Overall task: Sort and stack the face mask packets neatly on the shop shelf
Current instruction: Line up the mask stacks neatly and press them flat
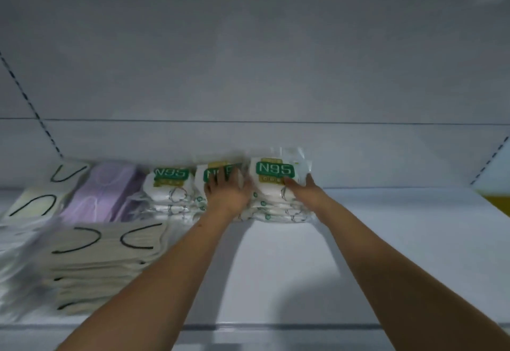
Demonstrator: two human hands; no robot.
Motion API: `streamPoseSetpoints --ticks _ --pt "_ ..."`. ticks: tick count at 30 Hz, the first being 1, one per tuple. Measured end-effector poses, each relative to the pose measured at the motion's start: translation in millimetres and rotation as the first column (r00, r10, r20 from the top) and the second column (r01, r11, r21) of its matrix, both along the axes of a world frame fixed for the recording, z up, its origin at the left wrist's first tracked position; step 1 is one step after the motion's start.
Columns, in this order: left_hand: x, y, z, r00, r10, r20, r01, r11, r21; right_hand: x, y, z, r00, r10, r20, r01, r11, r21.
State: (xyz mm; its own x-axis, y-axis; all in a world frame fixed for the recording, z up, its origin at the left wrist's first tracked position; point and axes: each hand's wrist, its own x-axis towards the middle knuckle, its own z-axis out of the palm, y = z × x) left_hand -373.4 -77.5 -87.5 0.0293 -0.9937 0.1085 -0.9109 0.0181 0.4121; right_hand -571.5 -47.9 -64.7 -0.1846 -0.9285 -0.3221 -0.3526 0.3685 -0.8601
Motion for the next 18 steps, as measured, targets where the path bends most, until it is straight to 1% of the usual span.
streamPoseSetpoints --ticks 2,4,6,7,8,9,10,11,12,13,15,16,18 --pt "-1 -1 -5 0.998 -0.041 0.049 0.039 0.999 0.027 12 -5 -7 0.994 -0.009 -0.106 0.007 1.000 -0.025" --pt "-4 0 -2 0.993 -0.087 0.083 0.079 0.993 0.090 16 -10 -6 0.992 0.027 -0.122 -0.027 1.000 -0.003" --pt "-2 1 7 0.991 -0.114 0.065 0.103 0.982 0.158 10 -14 2 0.992 0.058 -0.116 -0.051 0.997 0.061" --pt "0 5 14 0.993 -0.107 0.039 0.101 0.986 0.132 7 -13 7 0.988 0.027 -0.152 -0.018 0.998 0.062" --pt "0 12 21 0.995 -0.099 -0.015 0.099 0.994 0.055 4 -10 13 0.974 -0.045 -0.224 0.048 0.999 0.009" --pt "1 24 27 0.990 -0.099 -0.104 0.093 0.994 -0.058 3 -5 19 0.945 -0.135 -0.298 0.108 0.988 -0.108" --pt "0 41 31 0.971 -0.119 -0.209 0.084 0.982 -0.167 4 4 25 0.917 -0.219 -0.333 0.128 0.953 -0.275" --pt "-2 64 31 0.941 -0.156 -0.301 0.076 0.962 -0.262 8 15 30 0.905 -0.272 -0.327 0.098 0.882 -0.461" --pt "-6 90 28 0.910 -0.191 -0.367 0.059 0.938 -0.341 15 26 34 0.917 -0.263 -0.301 0.027 0.792 -0.610" --pt "-9 117 23 0.894 -0.207 -0.397 0.033 0.915 -0.401 24 40 39 0.939 -0.200 -0.280 -0.058 0.710 -0.702" --pt "-15 171 3 0.885 -0.215 -0.412 -0.013 0.876 -0.483 45 66 38 0.962 -0.008 -0.272 -0.213 0.604 -0.768" --pt "-16 197 -11 0.893 -0.217 -0.395 -0.019 0.858 -0.514 56 81 34 0.954 0.074 -0.292 -0.281 0.565 -0.776" --pt "-20 247 -50 0.928 -0.203 -0.313 -0.005 0.831 -0.556 77 114 20 0.920 0.206 -0.332 -0.391 0.480 -0.786"
